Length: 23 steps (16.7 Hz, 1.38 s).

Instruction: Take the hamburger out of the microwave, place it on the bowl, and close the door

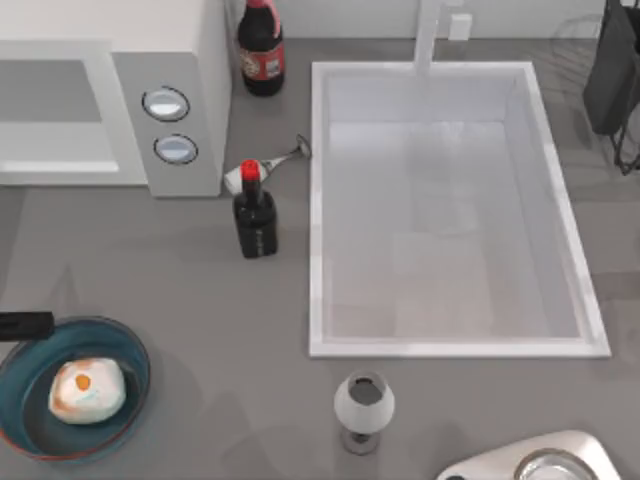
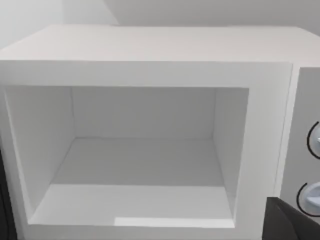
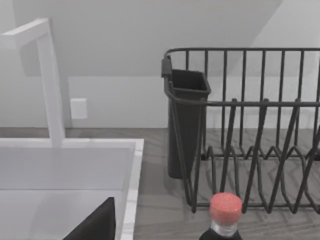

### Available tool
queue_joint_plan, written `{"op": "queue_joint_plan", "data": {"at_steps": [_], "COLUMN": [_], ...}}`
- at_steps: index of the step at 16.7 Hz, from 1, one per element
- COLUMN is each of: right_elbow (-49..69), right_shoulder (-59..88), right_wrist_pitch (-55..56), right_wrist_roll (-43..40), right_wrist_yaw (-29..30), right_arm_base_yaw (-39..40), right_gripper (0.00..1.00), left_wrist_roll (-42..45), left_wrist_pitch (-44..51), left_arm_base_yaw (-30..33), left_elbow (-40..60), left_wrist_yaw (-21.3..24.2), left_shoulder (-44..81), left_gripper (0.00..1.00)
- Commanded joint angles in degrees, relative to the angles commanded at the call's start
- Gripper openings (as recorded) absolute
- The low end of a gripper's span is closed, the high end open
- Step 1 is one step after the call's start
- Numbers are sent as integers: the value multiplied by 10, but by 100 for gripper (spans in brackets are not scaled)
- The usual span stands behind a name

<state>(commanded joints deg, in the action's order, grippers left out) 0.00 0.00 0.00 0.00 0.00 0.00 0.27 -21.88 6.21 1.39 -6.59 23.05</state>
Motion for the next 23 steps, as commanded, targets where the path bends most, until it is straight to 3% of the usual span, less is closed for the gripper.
{"op": "queue_joint_plan", "data": {"at_steps": [4,9,12,18,23], "right_elbow": [0,0,0,0,0], "right_shoulder": [0,0,0,0,0], "right_wrist_pitch": [0,0,0,0,0], "right_wrist_roll": [0,0,0,0,0], "right_wrist_yaw": [0,0,0,0,0], "right_arm_base_yaw": [0,0,0,0,0], "right_gripper": [100,100,100,100,100], "left_wrist_roll": [1,2,2,14,99], "left_wrist_pitch": [-10,-66,-78,-60,59], "left_arm_base_yaw": [12,115,136,116,-20], "left_elbow": [1,17,21,37,161], "left_wrist_yaw": [-12,-114,-135,-118,-10], "left_shoulder": [11,83,99,113,226], "left_gripper": [0,0,0,0,0]}}
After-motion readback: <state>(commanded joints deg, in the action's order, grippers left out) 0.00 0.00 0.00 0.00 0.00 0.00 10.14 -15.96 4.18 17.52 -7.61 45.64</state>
